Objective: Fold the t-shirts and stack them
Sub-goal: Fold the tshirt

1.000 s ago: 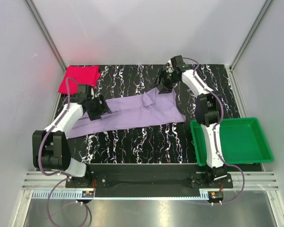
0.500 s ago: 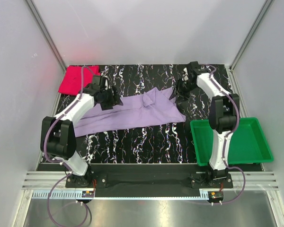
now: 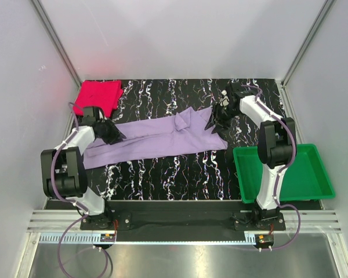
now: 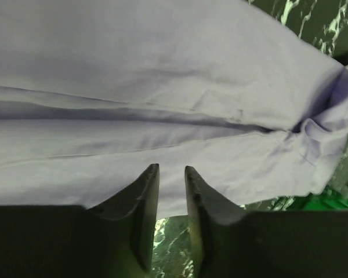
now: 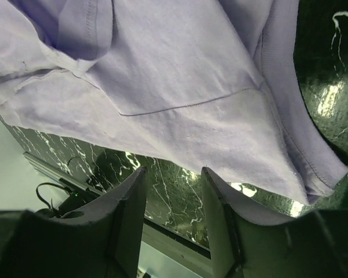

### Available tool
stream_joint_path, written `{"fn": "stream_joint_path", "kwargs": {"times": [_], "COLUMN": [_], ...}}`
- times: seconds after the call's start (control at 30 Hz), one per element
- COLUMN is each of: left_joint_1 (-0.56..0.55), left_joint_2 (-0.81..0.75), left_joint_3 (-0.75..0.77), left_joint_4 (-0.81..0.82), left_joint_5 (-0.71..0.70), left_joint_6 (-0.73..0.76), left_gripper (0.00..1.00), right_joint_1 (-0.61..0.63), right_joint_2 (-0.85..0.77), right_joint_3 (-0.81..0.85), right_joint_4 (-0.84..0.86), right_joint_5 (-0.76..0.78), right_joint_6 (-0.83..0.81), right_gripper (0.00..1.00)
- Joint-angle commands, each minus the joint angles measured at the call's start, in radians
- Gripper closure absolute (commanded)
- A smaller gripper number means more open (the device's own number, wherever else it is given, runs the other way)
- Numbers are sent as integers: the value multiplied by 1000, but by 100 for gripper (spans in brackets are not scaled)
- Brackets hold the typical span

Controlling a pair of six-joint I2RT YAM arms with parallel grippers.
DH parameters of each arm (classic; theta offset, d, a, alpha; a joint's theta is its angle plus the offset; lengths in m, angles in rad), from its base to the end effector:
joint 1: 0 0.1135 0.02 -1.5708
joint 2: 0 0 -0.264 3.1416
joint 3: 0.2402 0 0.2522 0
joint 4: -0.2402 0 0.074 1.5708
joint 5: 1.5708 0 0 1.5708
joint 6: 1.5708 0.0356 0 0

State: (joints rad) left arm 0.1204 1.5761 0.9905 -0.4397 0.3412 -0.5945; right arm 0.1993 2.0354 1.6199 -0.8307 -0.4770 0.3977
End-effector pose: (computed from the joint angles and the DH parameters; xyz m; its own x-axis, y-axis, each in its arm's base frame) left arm 0.3137 0.0259 0.2002 -0.7362 -0.6207 -0.2696 -0.4263 0.7348 -0.5276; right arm 0.4088 0.0992 0.2054 -0.9802 0.1530 -0.1255 0.0653 0.8488 0.5247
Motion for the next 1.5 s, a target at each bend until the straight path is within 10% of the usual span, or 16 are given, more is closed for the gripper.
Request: {"fn": "stream_joint_path", "kwargs": {"times": [0.0,0.23,0.7,1.13,1.47], "left_joint_1": [-10,-21,-34,-4,24], "left_joint_2": [19,82,171,340,41], "left_joint_3": [-62,-64,-32,345,173], "left_joint_4": [220,144,165,-63,-200], "left_joint_5": [154,84,-8,-223,-294], "left_joint_6": [-85,-84,-50,65,78], "left_gripper": [75,95,91,84,65], "right_joint_1": [6,6,6,8,8], "right_joint_2": [-70,-84,-96,-132,-161], "right_joint_3": [-34,-87,-109,-143,-169], "right_joint_4": [28,47,42,28,68], "right_joint_5": [-34,-45,-46,-32,-83], "right_joint_6": [-17,-23,-28,-39,-16], "right_gripper": [51,53,53,53,53]}}
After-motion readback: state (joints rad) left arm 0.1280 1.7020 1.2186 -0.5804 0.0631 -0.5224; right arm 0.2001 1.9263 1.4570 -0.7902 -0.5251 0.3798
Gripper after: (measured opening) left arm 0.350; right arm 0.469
